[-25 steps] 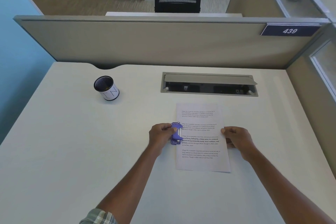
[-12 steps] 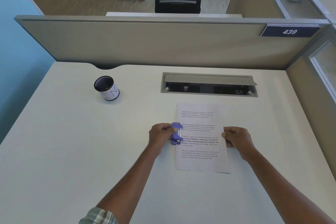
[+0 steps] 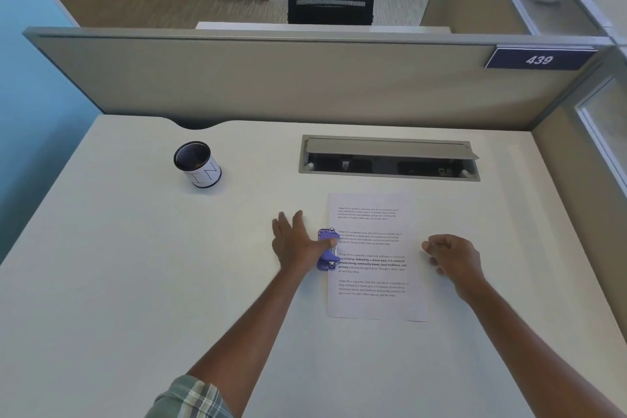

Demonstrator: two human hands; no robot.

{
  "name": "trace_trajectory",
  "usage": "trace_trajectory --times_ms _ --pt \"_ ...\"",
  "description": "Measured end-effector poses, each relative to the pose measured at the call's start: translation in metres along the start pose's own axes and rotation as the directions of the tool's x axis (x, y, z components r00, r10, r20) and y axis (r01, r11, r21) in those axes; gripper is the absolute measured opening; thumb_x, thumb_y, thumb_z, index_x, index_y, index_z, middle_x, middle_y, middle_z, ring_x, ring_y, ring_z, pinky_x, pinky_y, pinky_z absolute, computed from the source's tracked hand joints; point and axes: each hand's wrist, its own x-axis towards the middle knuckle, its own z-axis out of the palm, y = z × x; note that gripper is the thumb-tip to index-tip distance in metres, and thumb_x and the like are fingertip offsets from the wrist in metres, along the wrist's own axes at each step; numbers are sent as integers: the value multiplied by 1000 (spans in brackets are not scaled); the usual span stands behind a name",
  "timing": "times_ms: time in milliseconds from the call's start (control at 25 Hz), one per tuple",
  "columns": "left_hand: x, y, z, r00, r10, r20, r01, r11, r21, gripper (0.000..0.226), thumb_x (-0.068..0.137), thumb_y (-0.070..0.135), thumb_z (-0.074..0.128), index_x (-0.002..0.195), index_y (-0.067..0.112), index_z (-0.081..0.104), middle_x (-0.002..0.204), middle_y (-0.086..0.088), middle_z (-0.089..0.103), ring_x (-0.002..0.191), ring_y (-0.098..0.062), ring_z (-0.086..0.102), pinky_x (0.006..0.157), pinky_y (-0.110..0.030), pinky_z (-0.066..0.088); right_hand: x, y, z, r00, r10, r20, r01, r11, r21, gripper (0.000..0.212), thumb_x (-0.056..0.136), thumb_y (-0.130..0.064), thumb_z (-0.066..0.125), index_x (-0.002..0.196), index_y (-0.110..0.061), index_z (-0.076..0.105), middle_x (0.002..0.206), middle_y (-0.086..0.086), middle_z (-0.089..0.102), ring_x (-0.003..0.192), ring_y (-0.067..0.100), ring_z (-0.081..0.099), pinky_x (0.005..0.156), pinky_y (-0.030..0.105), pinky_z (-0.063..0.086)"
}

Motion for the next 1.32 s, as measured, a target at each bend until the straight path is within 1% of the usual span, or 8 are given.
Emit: trace_trajectory --times_ms 80,160,360,560,680,760,1000,1320 --pt "2 3 0 998 -51 43 49 998 37 125 82 63 87 176 22 14 185 -14 -8 172 -34 -11 138 -55 11 1 9 -3 999 36 -2 -36 999 25 9 91 -13 79 99 -11 82 82 15 79 62 22 68 67 33 58" --pt "1 8 1 992 -102 78 98 993 60 129 86 61 85 177 20 2 184 -15 -17 171 -35 -17 137 -59 3 0 17 -5 998 55 2 -55 997 46 9 90 -6 74 92 -10 82 89 20 82 58 18 69 65 30 57" --pt "0 16 7 985 -150 90 132 974 182 124 93 62 77 176 18 -5 182 -17 -25 170 -39 -21 134 -66 0 -4 19 -3 997 78 -31 -77 997 33 13 89 -9 71 86 -14 83 84 9 84 51 10 71 61 26 58" --pt "5 24 11 954 -282 99 258 945 199 142 88 69 77 172 12 -21 179 -17 -33 166 -43 -28 128 -76 -1 -10 17 6 990 98 -98 -98 995 9 11 85 -27 71 86 -26 82 77 -10 82 60 13 77 75 35 60" --pt "12 19 12 937 -319 141 290 937 194 148 83 72 78 169 18 -31 174 -14 -44 164 -44 -34 124 -83 -2 -15 15 14 979 94 -179 -109 991 -77 21 84 -51 70 85 -31 76 69 -24 77 65 10 78 68 30 50" --pt "14 18 10 930 -332 157 299 933 199 149 83 70 79 168 21 -33 172 -14 -47 163 -45 -36 122 -85 -2 -15 13 18 975 72 -210 -101 987 -129 26 85 -56 69 85 -30 73 66 -24 75 70 11 77 67 30 46" --pt "11 19 5 923 -334 191 294 933 208 146 85 68 80 168 24 -32 172 -13 -48 163 -45 -36 124 -84 -1 -9 17 20 977 47 -209 -92 973 -211 28 90 -57 69 86 -30 70 79 -11 79 82 21 75 80 38 57" --pt "14 29 -18 882 -355 309 321 934 157 152 83 64 87 169 23 -31 172 -11 -48 161 -47 -37 130 -77 3 -14 13 21 981 51 -186 -97 964 -246 25 92 -55 69 89 -30 69 88 -10 78 89 25 71 79 37 54"
